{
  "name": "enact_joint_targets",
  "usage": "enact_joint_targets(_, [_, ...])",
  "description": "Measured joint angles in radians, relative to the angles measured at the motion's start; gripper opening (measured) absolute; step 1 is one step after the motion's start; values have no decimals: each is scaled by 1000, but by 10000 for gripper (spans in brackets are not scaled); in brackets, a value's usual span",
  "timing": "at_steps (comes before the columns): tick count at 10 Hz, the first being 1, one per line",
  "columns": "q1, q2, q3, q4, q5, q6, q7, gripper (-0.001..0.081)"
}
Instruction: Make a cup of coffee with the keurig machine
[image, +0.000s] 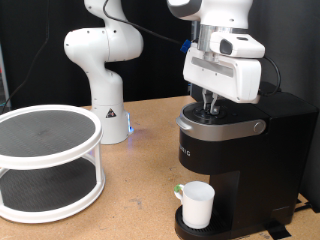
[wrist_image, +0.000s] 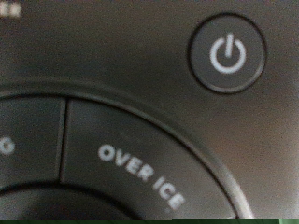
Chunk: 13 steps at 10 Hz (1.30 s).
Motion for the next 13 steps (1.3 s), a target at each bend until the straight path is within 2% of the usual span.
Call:
enact_joint_targets(6, [0, 6, 6, 13, -41, -42, 42, 4])
enact_joint_targets(9, [-4, -12, -10, -20, 40, 28, 22, 4])
enact_joint_targets(13, [-5, -18, -19, -26, 77, 34, -5, 4])
